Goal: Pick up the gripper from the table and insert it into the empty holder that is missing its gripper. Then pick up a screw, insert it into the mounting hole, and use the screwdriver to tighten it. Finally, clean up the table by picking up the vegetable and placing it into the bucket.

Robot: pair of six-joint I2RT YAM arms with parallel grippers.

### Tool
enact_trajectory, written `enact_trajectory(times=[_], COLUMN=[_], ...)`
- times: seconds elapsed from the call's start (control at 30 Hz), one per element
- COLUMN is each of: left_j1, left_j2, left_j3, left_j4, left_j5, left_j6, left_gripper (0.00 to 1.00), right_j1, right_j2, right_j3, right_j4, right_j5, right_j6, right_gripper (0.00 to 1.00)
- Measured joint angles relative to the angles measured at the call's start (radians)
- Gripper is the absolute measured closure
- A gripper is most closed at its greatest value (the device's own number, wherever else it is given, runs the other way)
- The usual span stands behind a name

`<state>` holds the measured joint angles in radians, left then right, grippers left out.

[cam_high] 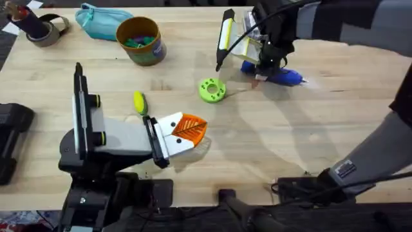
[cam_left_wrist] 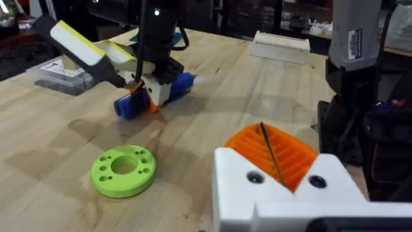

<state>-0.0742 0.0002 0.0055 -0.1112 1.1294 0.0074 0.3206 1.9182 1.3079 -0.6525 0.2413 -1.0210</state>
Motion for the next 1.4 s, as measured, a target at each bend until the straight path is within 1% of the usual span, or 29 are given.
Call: enact_trajectory(times=[0.2,0.23,0.27,0.3,0.4,0.43,0.47,0.5,0.6,0.67,0.8,0.87,0.93,1.03,1.1,1.13,1.23,1.37,1.4], left_j1=[0.0,0.0,0.0,0.0,0.0,0.0,0.0,0.0,0.0,0.0,0.0,0.001,0.008,0.024,0.037,0.046,0.073,0.118,0.131], left_j2=[0.0,0.0,0.0,0.0,0.0,0.0,0.0,0.0,0.0,0.0,0.0,0.0,0.007,0.058,0.118,0.158,0.285,0.487,0.541], left_j3=[0.0,0.0,0.0,0.0,0.0,0.0,0.0,0.0,0.0,0.0,0.0,0.003,0.015,0.083,0.159,0.206,0.345,0.527,0.576], left_j4=[0.0,0.0,0.0,0.0,0.0,0.0,0.0,0.0,0.006,0.035,0.188,0.212,0.203,0.195,0.186,0.176,0.067,-0.202,-0.297], left_j5=[0.0,0.0,0.0,0.0,0.0,0.0,0.0,0.0,0.0,-0.002,-0.049,-0.071,-0.092,-0.124,-0.136,-0.141,-0.156,-0.194,-0.219], left_j6=[0.0,0.003,0.001,0.0,0.0,-0.003,-0.004,-0.004,-0.008,-0.024,-0.085,-0.115,-0.145,-0.172,-0.176,-0.176,-0.16,-0.094,-0.069], left_gripper=[0.994,0.886,0.749,0.589,0.134,0.044,0.023,0.016,0.015,0.015,0.015,0.015,0.015,0.015,0.015,0.015,0.015,0.015,0.015], right_j1=[0.0,0.0,0.0,0.0,0.0,0.0,0.0,0.0,0.004,0.011,0.027,0.03,0.03,0.03,0.031,0.032,0.032,0.032,0.033], right_j2=[0.0,0.0,-0.002,-0.005,-0.025,-0.035,-0.047,-0.064,-0.15,-0.24,-0.455,-0.552,-0.626,-0.695,-0.735,-0.756,-0.811,-0.868,-0.877], right_j3=[0.0,0.0,0.0,0.0,0.0,0.0,-0.001,-0.002,-0.006,-0.007,-0.008,-0.007,-0.007,-0.006,-0.006,-0.006,-0.006,-0.006,-0.006], right_j4=[-0.001,0.0,0.003,0.009,0.003,-0.007,-0.018,-0.022,-0.024,-0.023,-0.022,-0.028,-0.039,-0.047,-0.099,-0.133,-0.211,-0.31,-0.329], right_j5=[0.001,0.003,0.006,0.01,0.028,0.03,0.032,0.032,0.027,0.012,-0.023,-0.033,-0.04,-0.046,-0.05,-0.052,-0.055,-0.056,-0.056], right_j6=[-0.001,0.003,0.003,0.009,0.035,0.048,0.063,0.083,0.164,0.23,0.37,0.453,0.548,0.704,0.837,0.911,1.092,1.228,1.247], right_gripper=[0.921,0.876,0.76,0.66,0.209,0.068,0.024,0.011,0.006,0.006,0.006,0.006,0.006,0.006,0.006,0.006,0.006,0.007,0.007])
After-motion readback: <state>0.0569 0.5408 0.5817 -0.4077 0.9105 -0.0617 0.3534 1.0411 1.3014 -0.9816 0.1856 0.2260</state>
